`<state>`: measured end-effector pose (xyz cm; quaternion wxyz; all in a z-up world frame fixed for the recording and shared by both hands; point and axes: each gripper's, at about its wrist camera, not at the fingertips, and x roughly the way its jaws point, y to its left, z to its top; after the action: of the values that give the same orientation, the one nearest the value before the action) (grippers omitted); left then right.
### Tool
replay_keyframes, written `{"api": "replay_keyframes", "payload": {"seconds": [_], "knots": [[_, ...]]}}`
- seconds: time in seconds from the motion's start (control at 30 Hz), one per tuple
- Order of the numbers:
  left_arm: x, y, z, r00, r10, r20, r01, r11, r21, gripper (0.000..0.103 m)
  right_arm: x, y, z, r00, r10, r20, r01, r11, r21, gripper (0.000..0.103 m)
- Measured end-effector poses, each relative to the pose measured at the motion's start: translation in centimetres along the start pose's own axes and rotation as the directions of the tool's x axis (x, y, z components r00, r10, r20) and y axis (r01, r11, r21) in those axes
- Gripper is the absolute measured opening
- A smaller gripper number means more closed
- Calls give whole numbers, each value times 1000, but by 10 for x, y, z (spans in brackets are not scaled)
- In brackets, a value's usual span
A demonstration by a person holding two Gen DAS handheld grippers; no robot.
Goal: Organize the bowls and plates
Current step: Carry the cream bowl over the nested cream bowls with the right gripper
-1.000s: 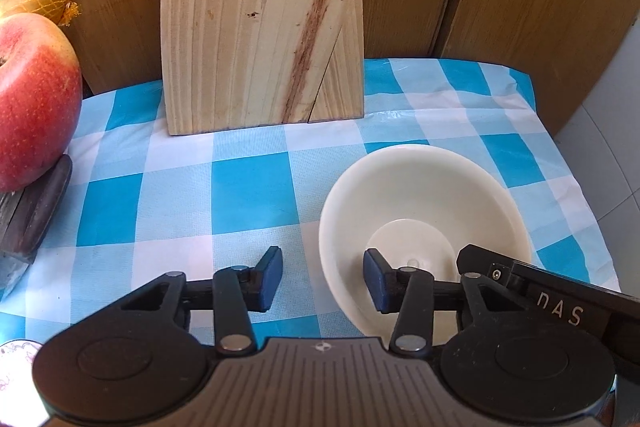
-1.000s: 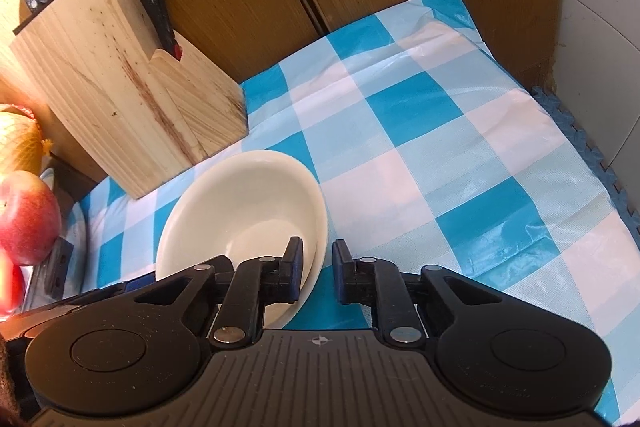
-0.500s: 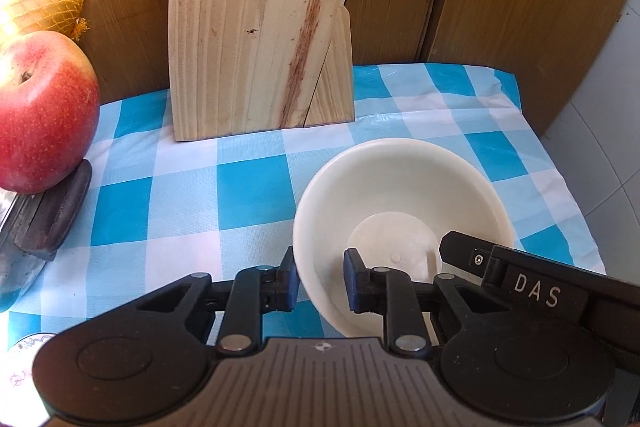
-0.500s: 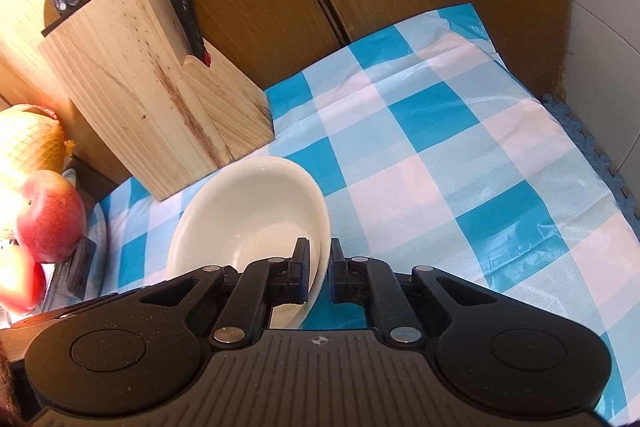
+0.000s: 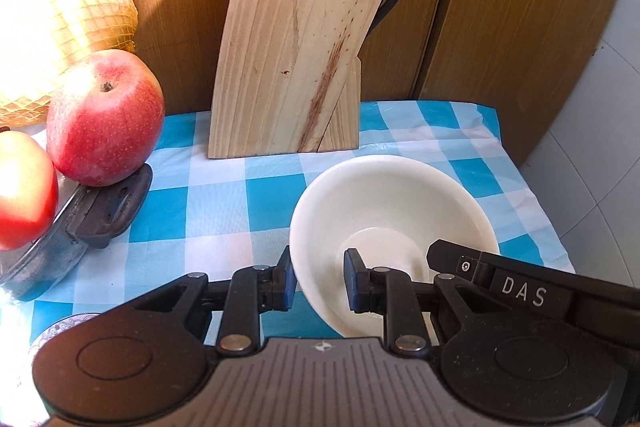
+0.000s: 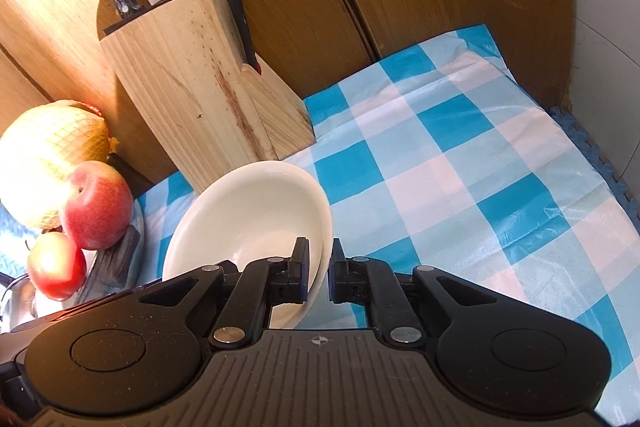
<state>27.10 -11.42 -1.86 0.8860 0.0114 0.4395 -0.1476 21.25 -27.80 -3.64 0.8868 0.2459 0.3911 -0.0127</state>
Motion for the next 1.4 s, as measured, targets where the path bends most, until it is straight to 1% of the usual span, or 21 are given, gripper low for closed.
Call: {"api": "replay_keyframes", "payload": {"seconds": [0.27,0.53,0.8,1.13,1.4], "knots": [[-16,9,-1,999,-36,26,37,999,-32,18,-11,6,-8,1000,11,7,-11,1000,-1,14],[-30,13,-5,998,-49,48,50,998,-25,18,-20,10,-13,999,31,13,-31,1000,-6,15],[-38,8,-18,999,-38,36,38,999,12,20,-32,15,-25,1000,16,15,-15,999,-43,16],[-59,2,-36,997,-66,34,65,998,22,21,-55,15,-45,1000,8,12,-7,999,-49,18],[-67,-4,-51,997,-77,15,77,996,36,21,-68,10,-62,1000,-13,13,14,999,-43,18]]}}
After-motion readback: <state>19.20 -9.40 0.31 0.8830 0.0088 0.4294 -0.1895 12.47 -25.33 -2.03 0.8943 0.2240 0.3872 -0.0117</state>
